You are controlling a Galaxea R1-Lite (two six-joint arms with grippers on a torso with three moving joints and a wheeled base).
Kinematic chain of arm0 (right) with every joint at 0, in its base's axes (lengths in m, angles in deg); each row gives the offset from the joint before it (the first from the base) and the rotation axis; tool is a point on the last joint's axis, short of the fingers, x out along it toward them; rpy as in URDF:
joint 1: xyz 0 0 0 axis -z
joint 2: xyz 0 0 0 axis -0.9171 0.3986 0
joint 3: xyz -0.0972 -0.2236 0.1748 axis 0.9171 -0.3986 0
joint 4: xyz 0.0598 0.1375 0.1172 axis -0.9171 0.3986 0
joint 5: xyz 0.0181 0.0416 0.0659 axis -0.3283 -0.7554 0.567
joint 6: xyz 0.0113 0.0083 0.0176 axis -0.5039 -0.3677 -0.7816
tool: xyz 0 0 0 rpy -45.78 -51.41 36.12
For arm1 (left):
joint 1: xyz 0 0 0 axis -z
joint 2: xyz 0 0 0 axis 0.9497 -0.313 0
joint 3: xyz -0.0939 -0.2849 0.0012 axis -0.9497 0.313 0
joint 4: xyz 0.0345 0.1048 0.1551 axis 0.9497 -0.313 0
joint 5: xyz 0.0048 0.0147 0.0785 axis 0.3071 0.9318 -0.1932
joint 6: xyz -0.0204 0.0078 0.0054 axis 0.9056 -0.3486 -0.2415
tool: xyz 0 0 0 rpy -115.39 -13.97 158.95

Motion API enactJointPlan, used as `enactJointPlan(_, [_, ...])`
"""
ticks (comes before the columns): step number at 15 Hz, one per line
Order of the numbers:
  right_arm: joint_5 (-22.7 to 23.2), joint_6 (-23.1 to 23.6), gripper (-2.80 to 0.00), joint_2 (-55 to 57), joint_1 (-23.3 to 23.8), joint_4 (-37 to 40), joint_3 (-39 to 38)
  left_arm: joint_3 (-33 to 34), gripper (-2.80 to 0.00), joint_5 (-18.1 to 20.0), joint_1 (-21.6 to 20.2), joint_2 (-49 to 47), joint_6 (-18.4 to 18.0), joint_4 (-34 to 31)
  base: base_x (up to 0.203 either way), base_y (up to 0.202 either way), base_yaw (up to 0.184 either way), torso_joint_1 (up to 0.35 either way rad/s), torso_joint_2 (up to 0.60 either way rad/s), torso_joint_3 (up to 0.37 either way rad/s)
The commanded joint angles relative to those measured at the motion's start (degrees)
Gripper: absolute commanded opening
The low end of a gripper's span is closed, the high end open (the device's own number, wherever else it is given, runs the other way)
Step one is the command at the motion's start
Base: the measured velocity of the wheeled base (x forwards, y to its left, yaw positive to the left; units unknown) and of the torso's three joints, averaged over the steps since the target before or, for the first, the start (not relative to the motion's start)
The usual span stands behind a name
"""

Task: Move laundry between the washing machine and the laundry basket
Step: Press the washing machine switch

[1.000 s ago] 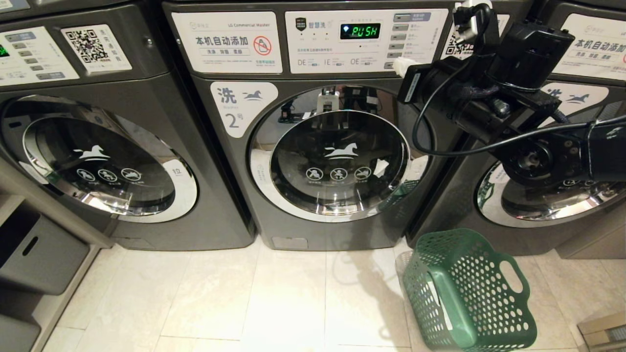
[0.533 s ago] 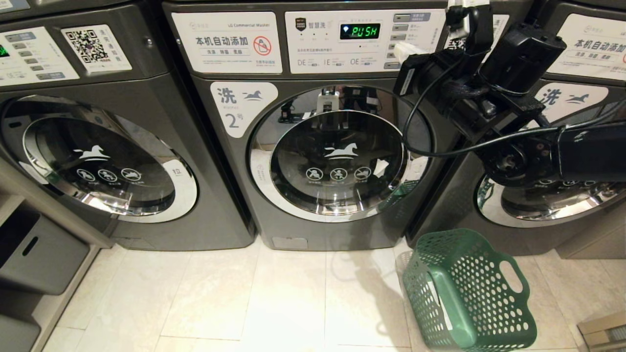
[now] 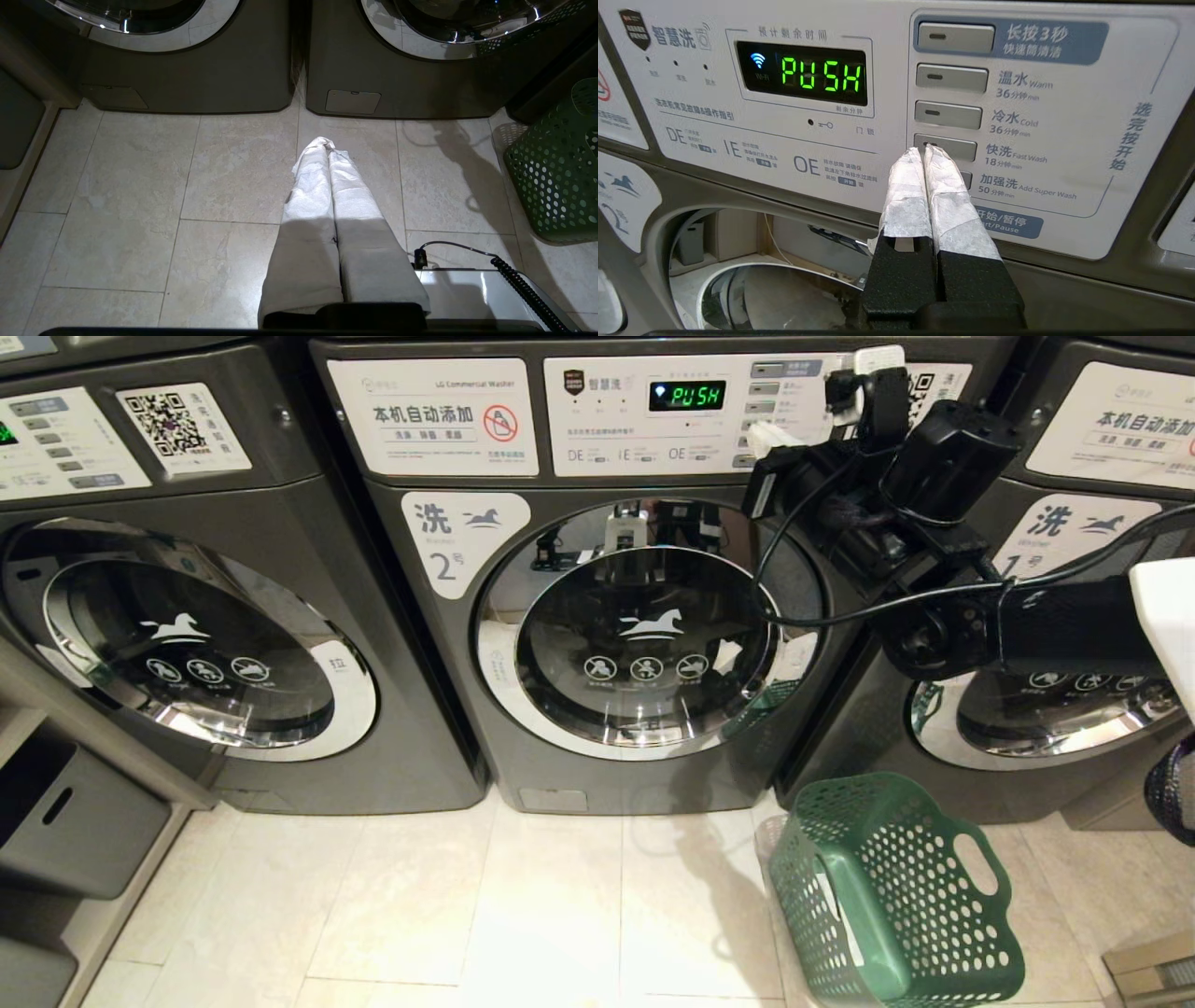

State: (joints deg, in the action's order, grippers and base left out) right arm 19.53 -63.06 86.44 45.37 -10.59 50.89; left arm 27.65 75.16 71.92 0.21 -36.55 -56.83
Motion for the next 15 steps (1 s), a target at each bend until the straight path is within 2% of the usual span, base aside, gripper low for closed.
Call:
enactJointPlan(1, [-0.3, 0.0, -2.80, 1.4, 0.0, -0.3, 0.9, 0.1, -2.80, 0.0, -0.1, 0.0, 0.0, 0.0, 0.000, 0.000, 0.000, 0.000, 0.00, 0.000])
enactJointPlan(8, [-0.7, -0.1, -2.80, 2.2, 1.7, -0.3, 1.3, 0.1, -2.80, -0.1, 0.0, 0.0, 0.1, 0.0, 0.000, 0.000, 0.000, 0.000, 0.00, 0.000])
enactJointPlan(12, [-0.6, -0.3, -2.80, 4.0, 2.1, 1.0, 6.3, 0.1, -2.80, 0.0, 0.0, 0.0, 0.1, 0.0, 0.000, 0.000, 0.000, 0.000, 0.00, 0.000])
enactJointPlan(15, [-0.5, -0.2, -2.80, 4.4, 2.1, 2.0, 7.3, 0.1, -2.80, 0.0, 0.0, 0.0, 0.1, 0.0, 0.000, 0.000, 0.000, 0.000, 0.00, 0.000])
